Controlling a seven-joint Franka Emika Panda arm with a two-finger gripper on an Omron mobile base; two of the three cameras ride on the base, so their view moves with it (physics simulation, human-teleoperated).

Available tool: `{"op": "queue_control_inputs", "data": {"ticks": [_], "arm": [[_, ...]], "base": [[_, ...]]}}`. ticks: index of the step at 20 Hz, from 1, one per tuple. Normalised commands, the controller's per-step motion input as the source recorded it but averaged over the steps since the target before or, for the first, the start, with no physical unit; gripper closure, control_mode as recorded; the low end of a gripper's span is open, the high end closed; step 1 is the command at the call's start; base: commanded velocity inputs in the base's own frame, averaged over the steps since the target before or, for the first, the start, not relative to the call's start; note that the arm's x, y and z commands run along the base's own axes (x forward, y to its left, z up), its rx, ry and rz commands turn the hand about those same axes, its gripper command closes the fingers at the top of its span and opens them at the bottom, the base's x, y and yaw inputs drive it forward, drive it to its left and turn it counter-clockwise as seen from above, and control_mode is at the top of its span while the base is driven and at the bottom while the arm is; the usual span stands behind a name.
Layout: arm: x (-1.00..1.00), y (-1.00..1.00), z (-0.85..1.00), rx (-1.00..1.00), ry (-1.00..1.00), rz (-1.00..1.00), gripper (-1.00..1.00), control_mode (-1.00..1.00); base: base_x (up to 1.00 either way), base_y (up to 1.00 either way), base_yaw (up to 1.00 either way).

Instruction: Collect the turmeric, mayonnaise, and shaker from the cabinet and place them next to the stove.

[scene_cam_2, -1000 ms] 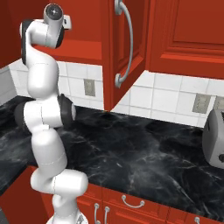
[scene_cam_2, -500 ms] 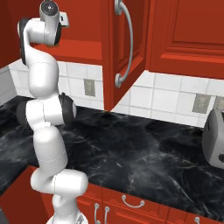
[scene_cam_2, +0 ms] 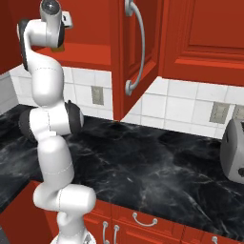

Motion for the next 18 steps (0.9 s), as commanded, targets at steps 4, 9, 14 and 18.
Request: {"op": "queue_control_inputs", "data": {"ticks": [4,9,14,18], "arm": [[0.15,0.03,0.00,-0.01,0.00,0.00,-1.00,-1.00],[0.13,0.00,0.00,0.00,0.00,0.00,-1.00,-1.00],[0.12,0.12,0.00,0.00,0.00,0.00,1.00,-1.00],[0.08,0.12,0.00,0.00,0.00,0.00,1.00,-1.00]], "base": [[0.00,0.00,0.00],[0.00,0.00,0.00],[0.00,0.00,0.00],[0.00,0.00,0.00]]}}
